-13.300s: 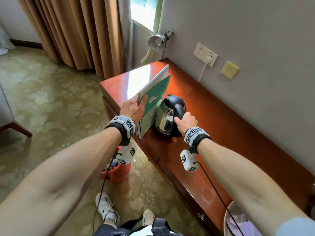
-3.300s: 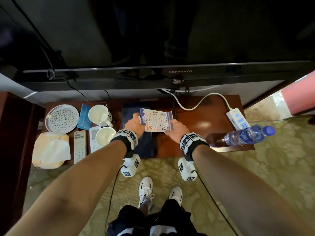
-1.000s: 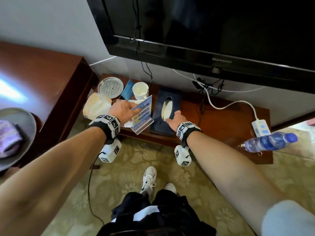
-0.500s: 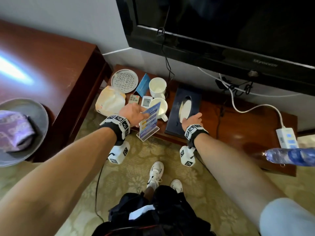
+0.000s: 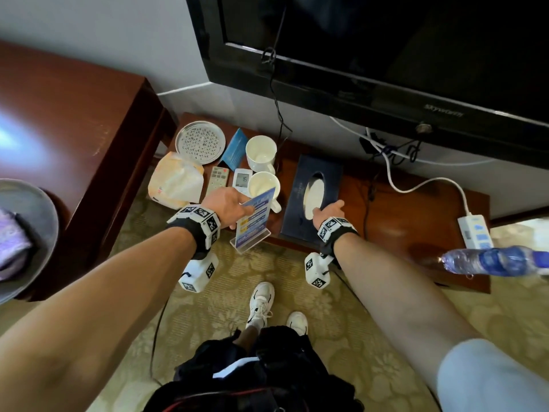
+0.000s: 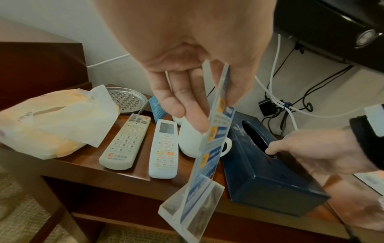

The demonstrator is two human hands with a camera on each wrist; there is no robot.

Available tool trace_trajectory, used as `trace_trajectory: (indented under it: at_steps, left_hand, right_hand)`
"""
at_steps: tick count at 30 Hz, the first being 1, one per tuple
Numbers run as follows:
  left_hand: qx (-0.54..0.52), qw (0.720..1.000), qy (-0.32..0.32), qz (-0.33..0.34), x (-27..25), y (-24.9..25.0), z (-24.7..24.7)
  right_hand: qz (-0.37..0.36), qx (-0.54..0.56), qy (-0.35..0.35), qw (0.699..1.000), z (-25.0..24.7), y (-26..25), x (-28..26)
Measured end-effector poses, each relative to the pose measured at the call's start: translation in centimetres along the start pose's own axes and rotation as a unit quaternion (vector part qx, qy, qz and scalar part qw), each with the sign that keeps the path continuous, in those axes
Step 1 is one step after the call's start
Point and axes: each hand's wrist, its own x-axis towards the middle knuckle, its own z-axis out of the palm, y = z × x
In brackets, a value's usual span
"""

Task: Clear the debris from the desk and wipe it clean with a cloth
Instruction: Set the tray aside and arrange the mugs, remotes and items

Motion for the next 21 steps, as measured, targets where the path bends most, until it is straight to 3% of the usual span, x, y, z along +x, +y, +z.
trace_trajectory:
  at_steps: [9, 14, 21]
  left_hand:
    - [0.024, 1.0, 0.015, 0.012, -2.6, 1.7, 0.9]
    - [-0.007, 1.0, 0.028, 0.003, -6.5, 1.9, 3.1]
    - [-0.039, 0.994, 0.098, 0.008, -14.1, 1.4, 5.1]
  right_hand:
    - [-0.002, -0.012, 0.017, 1.0, -3.2, 5.0, -3.2]
    - [-0.046, -0.055, 0.04, 0.997, -4.9, 8.2, -6.5]
    - [-0.136, -0.078, 0.073, 0.985, -6.9, 10.5, -13.0]
